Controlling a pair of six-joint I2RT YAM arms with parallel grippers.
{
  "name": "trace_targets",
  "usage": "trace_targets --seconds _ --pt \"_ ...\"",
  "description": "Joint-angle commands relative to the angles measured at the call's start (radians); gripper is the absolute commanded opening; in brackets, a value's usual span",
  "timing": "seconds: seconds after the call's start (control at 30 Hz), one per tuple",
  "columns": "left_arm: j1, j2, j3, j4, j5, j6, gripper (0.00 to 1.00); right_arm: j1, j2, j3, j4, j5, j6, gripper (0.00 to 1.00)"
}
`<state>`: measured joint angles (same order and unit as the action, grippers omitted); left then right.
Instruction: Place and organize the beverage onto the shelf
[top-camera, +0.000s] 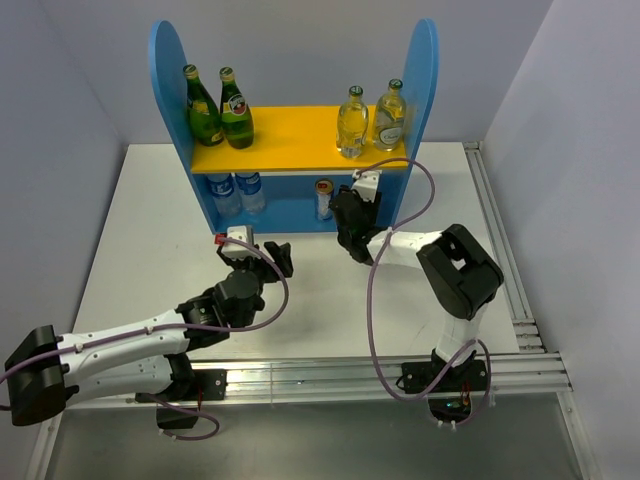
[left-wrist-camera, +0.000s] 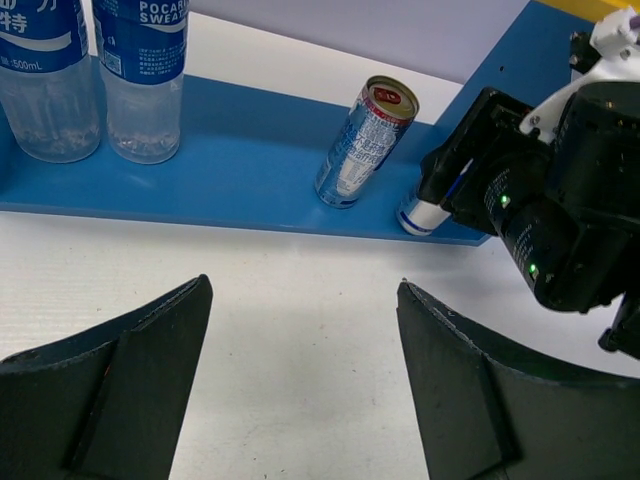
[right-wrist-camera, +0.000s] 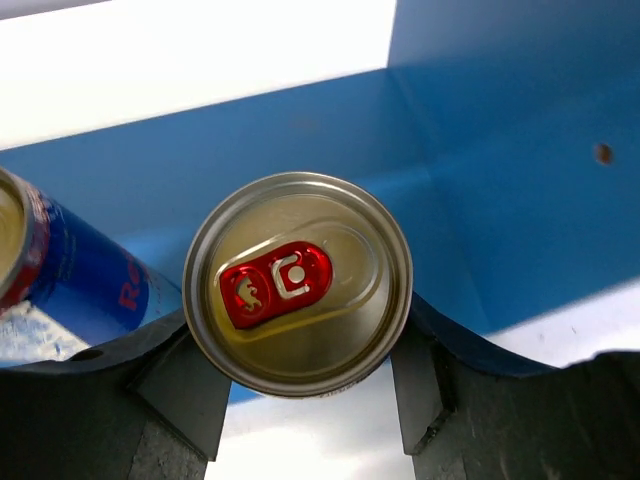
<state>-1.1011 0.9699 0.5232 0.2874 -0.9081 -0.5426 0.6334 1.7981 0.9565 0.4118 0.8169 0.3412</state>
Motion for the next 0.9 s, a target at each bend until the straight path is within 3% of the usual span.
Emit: trace_targets --seconds 0.0,0.3,0.33,0.37,0.4,0.47,0.53,0.87 --pt "-0.003 0.022 0.000 0.041 -0.018 0.012 0.81 -0.021 0.012 0.097 0.119 -0.022 -0.019 0.00" --pt "-0.003 0.038 0.003 0.047 -0.017 0.010 0.81 -0.031 0.043 0.146 0.085 -0.030 0.007 0.00" --pt "-0.003 0.036 0.003 0.044 -0.017 0.010 0.81 -0.032 0.046 0.148 0.082 -0.042 0.009 0.04" --pt "-0.003 0.036 0.003 0.042 -0.017 0.009 0.81 -0.034 0.046 0.148 0.085 -0.044 0.012 0.36" --pt "-0.003 0.035 0.003 0.041 -0.015 0.007 0.81 -0.034 0.047 0.148 0.088 -0.047 0.013 0.58" --pt "-0.003 0.033 0.003 0.039 -0.015 0.007 0.81 -0.032 0.047 0.154 0.085 -0.051 0.022 0.72" --pt "-0.003 0.035 0.003 0.033 -0.018 0.006 0.81 -0.032 0.052 0.157 0.076 -0.050 0.025 0.80" --pt "-0.003 0.023 0.006 0.016 -0.021 -0.002 0.81 -0.031 0.014 0.113 0.056 -0.050 0.061 0.82"
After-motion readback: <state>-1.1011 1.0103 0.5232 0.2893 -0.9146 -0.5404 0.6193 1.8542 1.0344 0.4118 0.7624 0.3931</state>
